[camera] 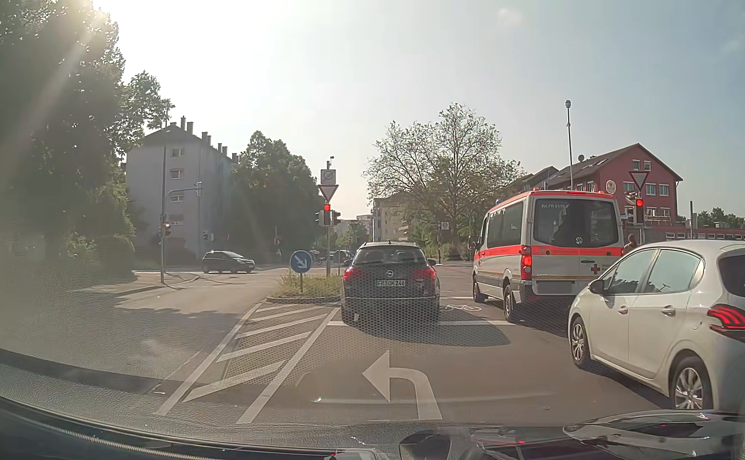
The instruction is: Follow the waypoints while adhering to traffic rules and regulations
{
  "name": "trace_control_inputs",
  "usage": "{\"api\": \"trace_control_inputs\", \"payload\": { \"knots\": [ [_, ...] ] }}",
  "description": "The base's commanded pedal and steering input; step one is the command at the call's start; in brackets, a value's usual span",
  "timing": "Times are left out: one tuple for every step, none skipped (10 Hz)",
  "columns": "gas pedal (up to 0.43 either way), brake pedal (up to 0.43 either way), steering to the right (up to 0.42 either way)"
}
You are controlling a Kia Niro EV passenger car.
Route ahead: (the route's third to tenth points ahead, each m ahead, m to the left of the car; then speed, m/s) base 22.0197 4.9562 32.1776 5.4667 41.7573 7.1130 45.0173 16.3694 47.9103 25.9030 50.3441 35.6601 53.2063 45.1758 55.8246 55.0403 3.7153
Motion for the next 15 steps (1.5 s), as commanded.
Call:
{"api": "trace_control_inputs", "payload": {
  "knots": [
    [0.000,0.220,-0.004],
    [0.000,0.220,-0.004],
    [0.000,0.220,-0.004],
    [0.000,0.220,-0.003],
    [0.000,0.220,-0.001],
    [0.000,0.226,0.000],
    [0.000,0.226,0.000],
    [0.000,0.232,0.000],
    [0.000,0.238,0.000],
    [0.000,0.238,0.000],
    [0.000,0.244,0.000],
    [0.000,0.250,0.000],
    [0.000,0.256,0.000],
    [0.000,0.256,0.000],
    [0.000,0.256,0.000]
  ]
}}
